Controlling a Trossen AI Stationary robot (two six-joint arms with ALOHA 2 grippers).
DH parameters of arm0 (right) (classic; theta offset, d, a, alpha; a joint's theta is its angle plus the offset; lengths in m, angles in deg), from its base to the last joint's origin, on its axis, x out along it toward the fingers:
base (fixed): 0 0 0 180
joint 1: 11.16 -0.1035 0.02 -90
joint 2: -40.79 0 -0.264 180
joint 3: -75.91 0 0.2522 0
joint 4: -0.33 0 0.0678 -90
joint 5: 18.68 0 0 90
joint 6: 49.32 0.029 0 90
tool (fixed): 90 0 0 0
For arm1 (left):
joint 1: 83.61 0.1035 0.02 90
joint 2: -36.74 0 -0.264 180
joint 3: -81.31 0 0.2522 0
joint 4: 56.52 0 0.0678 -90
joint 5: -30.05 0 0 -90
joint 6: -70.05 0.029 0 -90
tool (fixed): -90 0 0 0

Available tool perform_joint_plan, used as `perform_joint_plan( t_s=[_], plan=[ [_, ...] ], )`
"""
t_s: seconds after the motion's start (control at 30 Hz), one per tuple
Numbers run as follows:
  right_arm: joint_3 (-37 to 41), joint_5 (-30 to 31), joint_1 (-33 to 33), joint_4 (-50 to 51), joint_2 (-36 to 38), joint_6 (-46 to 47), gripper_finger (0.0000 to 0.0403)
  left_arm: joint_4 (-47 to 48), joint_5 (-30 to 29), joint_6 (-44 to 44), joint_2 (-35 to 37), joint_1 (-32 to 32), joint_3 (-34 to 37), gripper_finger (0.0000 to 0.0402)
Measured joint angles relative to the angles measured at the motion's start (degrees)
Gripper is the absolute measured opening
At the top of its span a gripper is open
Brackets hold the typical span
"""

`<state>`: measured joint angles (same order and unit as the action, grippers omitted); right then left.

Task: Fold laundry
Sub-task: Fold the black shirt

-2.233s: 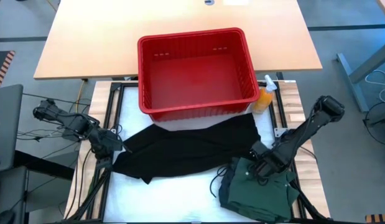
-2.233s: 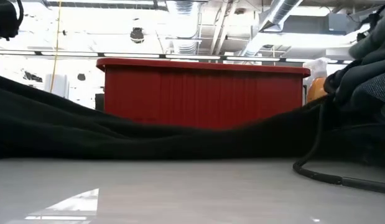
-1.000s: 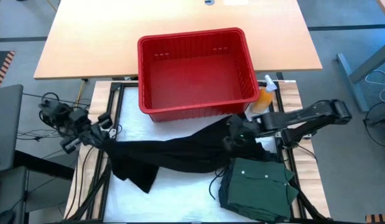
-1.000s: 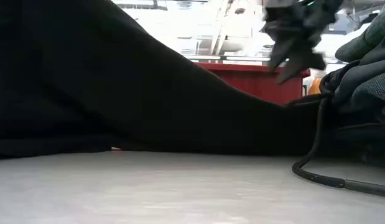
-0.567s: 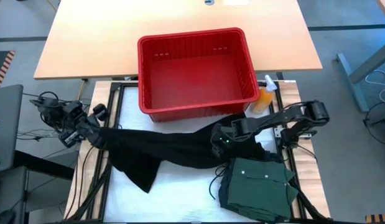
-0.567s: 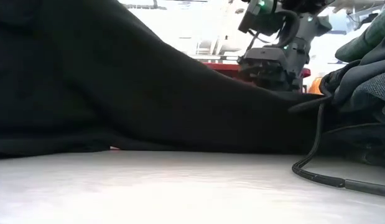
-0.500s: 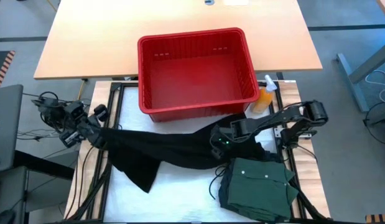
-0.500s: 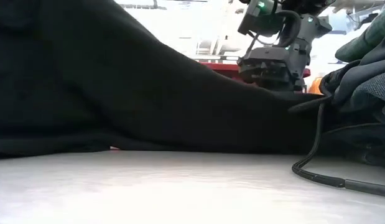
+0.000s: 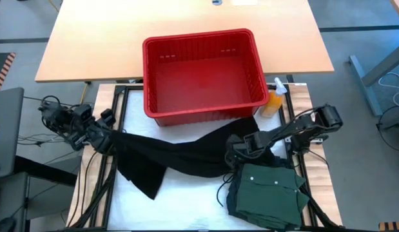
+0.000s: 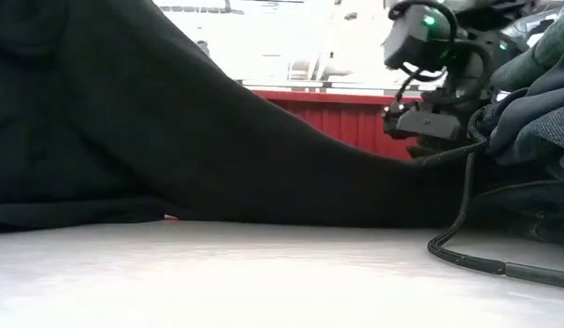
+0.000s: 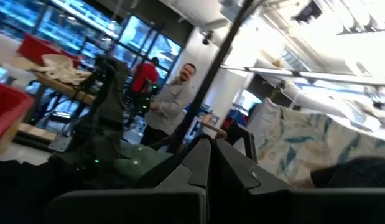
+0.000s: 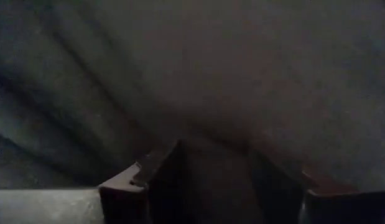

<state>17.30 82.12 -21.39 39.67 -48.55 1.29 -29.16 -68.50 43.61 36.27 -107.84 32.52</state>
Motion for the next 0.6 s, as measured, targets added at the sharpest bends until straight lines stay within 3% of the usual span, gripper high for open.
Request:
perform_joint_plan(
  t_s=[0.13, 0.3, 0.47, 0.6],
  plan=[
    [1.5, 3.6, -2.4, -2.3, 0.0, 3.0, 0.0172, -0.1, -3.1, -2.4, 0.0, 0.0, 0.0, 0.0],
    [1.1, 4.5, -3.7, -2.1, 1.2, 1.4, 0.003, -1.0, -7.8, -3.8, 0.0, 0.0, -0.4, 0.0],
    [-1.6, 6.1, -2.6, 1.0, 5.9, -2.0, 0.0021, -7.6, -17.8, 2.0, 0.0, 0.0, -1.7, 0.0],
    [-3.7, 11.1, -1.5, 4.3, 12.0, -4.3, 0.0014, -15.5, -19.1, 7.2, 0.0, 0.0, -1.9, 0.0]
  ],
)
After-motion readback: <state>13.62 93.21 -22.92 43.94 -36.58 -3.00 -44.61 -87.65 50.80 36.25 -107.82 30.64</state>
